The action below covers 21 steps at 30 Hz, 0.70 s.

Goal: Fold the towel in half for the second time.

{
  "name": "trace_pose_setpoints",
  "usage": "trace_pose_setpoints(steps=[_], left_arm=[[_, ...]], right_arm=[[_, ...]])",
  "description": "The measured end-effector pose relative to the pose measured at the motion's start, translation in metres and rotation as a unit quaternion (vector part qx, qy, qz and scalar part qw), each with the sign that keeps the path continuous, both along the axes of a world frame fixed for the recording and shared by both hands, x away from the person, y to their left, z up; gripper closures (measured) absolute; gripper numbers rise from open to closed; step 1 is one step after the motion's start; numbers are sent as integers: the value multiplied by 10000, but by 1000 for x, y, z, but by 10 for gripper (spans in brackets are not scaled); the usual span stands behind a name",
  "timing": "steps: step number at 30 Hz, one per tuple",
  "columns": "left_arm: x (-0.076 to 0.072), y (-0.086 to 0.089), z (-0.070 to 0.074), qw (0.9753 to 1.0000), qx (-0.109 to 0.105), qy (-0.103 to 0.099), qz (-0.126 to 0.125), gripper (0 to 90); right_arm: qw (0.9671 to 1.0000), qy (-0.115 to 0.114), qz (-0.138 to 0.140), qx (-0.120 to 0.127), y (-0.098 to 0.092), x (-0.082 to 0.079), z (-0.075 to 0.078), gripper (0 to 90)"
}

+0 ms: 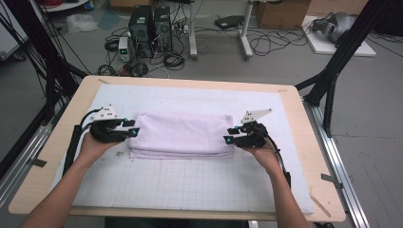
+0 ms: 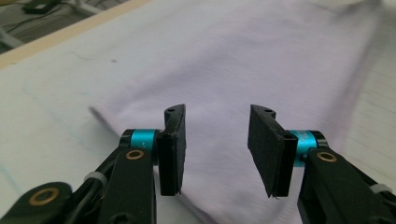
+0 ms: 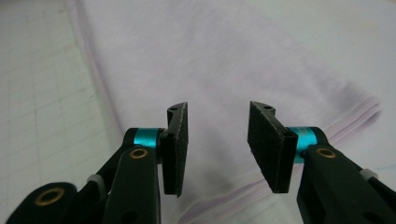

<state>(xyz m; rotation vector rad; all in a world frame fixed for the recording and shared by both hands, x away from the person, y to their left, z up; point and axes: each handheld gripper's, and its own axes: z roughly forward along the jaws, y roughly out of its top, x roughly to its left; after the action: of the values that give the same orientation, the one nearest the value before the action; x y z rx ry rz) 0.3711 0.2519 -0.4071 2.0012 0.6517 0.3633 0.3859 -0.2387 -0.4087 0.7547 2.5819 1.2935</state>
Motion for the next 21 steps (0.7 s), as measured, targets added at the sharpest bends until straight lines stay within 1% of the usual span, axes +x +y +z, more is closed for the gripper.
trace_pose_setpoints(steps=[1, 2, 3, 4, 5, 6, 7, 8, 9, 11, 12, 14, 15, 17, 19, 21], left_arm=[[-5, -1, -3, 9999, -41, 18, -112, 578], [-5, -1, -3, 9999, -41, 18, -112, 585], [-13, -4, -9, 9994, 43, 139, -307, 590], [-16, -4, -12, 9990, 77, 204, -395, 591], [-20, -4, -15, 9987, 128, 238, -443, 591], [-22, -3, -18, 9984, 192, 272, -463, 591], [-24, -1, -21, 9981, 234, 323, -469, 592], [-25, 0, -24, 9978, 280, 367, -473, 594], [-27, 2, -27, 9975, 354, 393, -468, 601], [-28, 3, -33, 9968, 492, 443, -444, 629], [-29, 2, -35, 9965, 547, 445, -448, 643], [-29, 1, -36, 9966, 597, 403, -390, 708], [-28, 1, -36, 9966, 633, 384, -348, 775], [-27, 1, -34, 9970, 612, 385, -291, 855], [-26, 2, -33, 9972, 581, 402, -232, 893], [-27, 3, -30, 9977, 541, 364, -192, 895]], right_arm=[[10000, -49, 40, 11, 0, -5, -3, 584], [10000, -5, 41, 44, -1, -9, -5, 584], [9998, 177, 116, 18, 0, -11, -8, 569], [9995, 253, 172, -26, 1, -11, -10, 565], [9993, 274, 235, -135, 2, -13, -11, 565], [9993, 225, 253, -186, 3, -15, -11, 565], [9995, 133, 246, -164, 3, -17, -12, 568], [9996, 123, 245, -119, 2, -18, -13, 569], [9995, 166, 267, -100, 1, -18, -14, 569], [9995, 193, 220, -119, -1, -19, -19, 576], [9995, 239, 206, -91, -2, -20, -22, 581], [9994, 249, 213, -133, -3, -22, -28, 632], [9994, 232, 214, -137, -3, -22, -31, 677], [9993, 262, 232, -126, -3, -23, -33, 757], [9994, 235, 250, -83, -5, -23, -30, 819], [9997, 130, 197, -79, -7, -24, -27, 834]])
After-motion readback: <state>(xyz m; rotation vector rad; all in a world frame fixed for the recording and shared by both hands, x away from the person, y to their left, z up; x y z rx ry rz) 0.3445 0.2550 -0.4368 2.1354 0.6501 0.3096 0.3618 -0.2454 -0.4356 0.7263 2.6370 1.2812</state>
